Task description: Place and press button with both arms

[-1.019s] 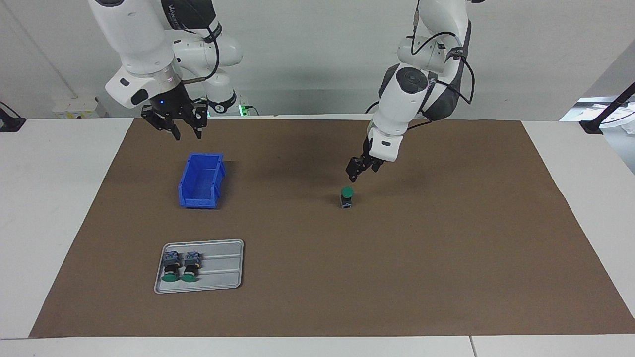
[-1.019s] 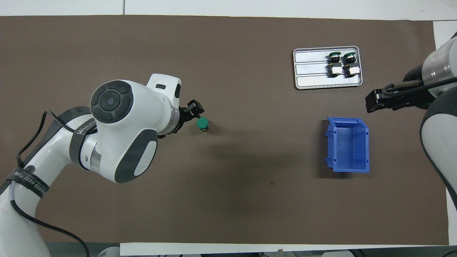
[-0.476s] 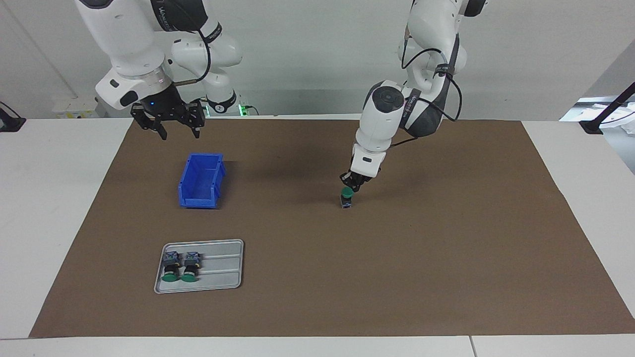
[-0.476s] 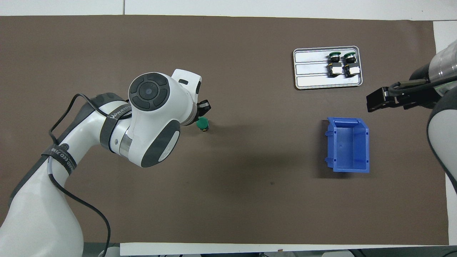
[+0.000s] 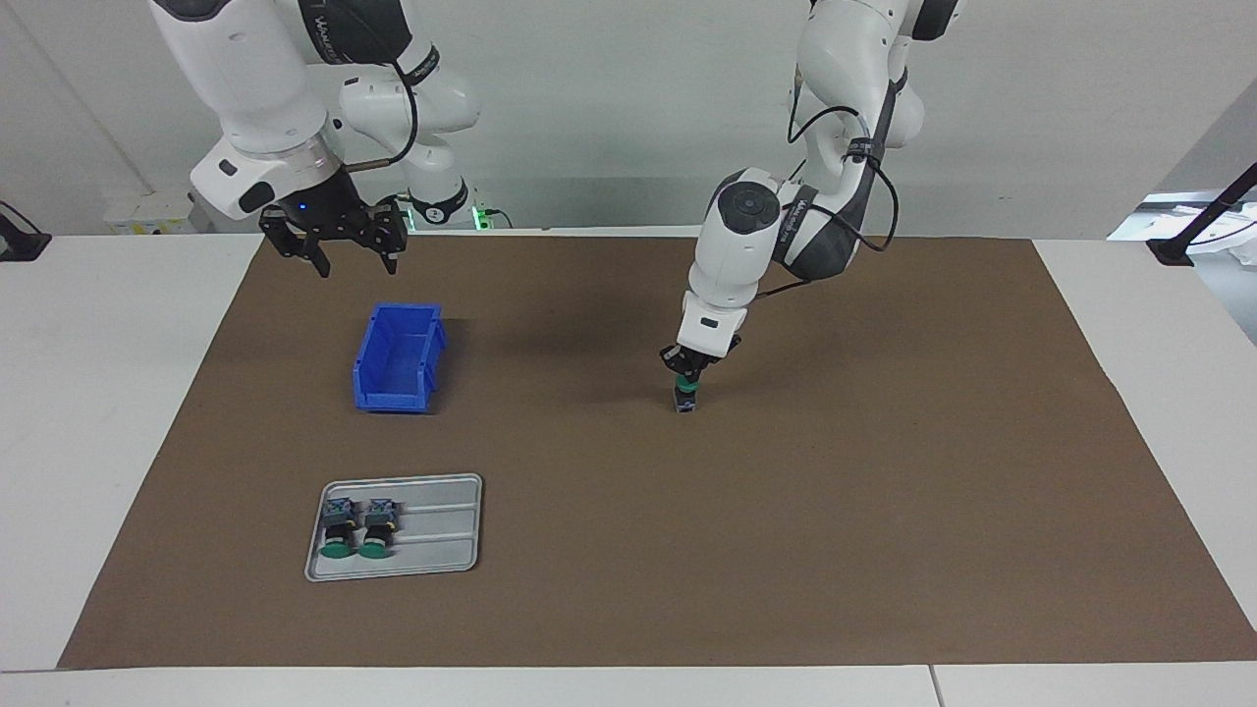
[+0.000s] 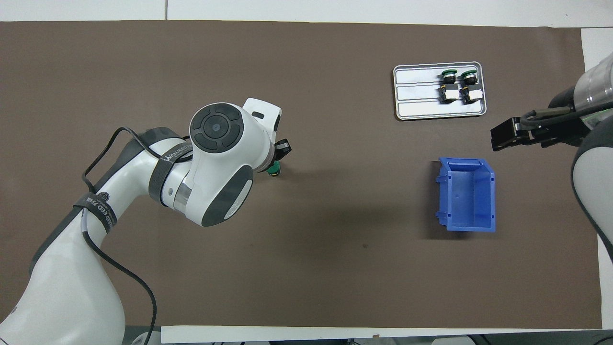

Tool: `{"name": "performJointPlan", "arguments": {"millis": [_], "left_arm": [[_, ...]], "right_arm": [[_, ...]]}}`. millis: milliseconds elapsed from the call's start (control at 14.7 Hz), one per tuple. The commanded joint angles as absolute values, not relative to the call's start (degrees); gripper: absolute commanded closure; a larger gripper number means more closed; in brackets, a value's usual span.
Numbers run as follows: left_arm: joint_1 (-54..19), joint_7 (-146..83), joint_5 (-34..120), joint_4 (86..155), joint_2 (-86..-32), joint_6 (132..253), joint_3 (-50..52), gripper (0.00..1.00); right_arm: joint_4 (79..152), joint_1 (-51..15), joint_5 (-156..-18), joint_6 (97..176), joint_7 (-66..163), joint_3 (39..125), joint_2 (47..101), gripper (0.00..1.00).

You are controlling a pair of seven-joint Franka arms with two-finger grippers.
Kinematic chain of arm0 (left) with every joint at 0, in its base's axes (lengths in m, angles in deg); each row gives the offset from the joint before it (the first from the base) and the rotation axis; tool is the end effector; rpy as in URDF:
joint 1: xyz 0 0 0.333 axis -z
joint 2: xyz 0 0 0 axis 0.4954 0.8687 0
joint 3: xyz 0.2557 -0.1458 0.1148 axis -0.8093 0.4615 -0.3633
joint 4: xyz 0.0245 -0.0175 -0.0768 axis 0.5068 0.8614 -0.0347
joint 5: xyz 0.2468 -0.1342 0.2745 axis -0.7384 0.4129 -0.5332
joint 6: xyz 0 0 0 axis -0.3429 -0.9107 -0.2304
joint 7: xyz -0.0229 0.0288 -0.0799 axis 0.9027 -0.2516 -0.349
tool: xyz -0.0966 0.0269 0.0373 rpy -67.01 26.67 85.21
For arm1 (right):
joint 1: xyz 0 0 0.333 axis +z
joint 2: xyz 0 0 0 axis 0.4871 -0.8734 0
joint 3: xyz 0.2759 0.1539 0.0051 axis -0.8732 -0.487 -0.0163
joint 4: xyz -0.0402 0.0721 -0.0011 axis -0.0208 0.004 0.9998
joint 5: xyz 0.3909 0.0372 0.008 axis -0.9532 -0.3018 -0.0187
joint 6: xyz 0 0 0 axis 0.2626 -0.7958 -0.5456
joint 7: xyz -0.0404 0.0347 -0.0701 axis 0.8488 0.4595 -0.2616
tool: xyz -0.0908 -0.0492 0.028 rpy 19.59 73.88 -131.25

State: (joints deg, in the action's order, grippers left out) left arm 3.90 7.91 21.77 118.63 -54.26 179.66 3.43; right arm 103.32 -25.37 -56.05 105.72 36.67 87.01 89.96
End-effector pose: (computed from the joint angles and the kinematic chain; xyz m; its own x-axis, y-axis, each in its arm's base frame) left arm 0.4825 -0.3920 0.3830 0.9504 0.3096 -0.0313 0.3112 -0.9460 0.0907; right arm 0.5391 0.0561 0.6133 0.9957 0.0464 -0.0796 0.0474 -0.9988 0.0103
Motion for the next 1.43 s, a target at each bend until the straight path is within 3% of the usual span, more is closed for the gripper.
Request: {"name": "performJointPlan", "arguments": {"millis": [0, 747, 1223, 1359], "left_arm": [[4.58, 7.44, 20.7, 120.34, -54.37, 182.2, 3.14, 1.0], [5.81, 5.15, 20.7, 124.74, -54.02, 185.81, 3.23, 1.0], [3.53, 4.1, 21.05, 119.4, -58.32, 177.05, 2.79, 0.96], [1.52, 2.87, 21.32, 116.93, -59.03, 172.74, 2.7, 0.9]], "right_arm": [[104.57, -25.98, -56.97, 107.79, 36.35, 86.76, 90.65, 0.16], [104.57, -26.69, -56.97, 107.79, 36.62, 86.76, 90.65, 0.11], [104.48, -26.6, -56.97, 107.79, 36.7, 86.76, 90.65, 0.07], [104.39, -26.6, -57.14, 107.97, 37.49, 86.76, 90.65, 0.02]]}}
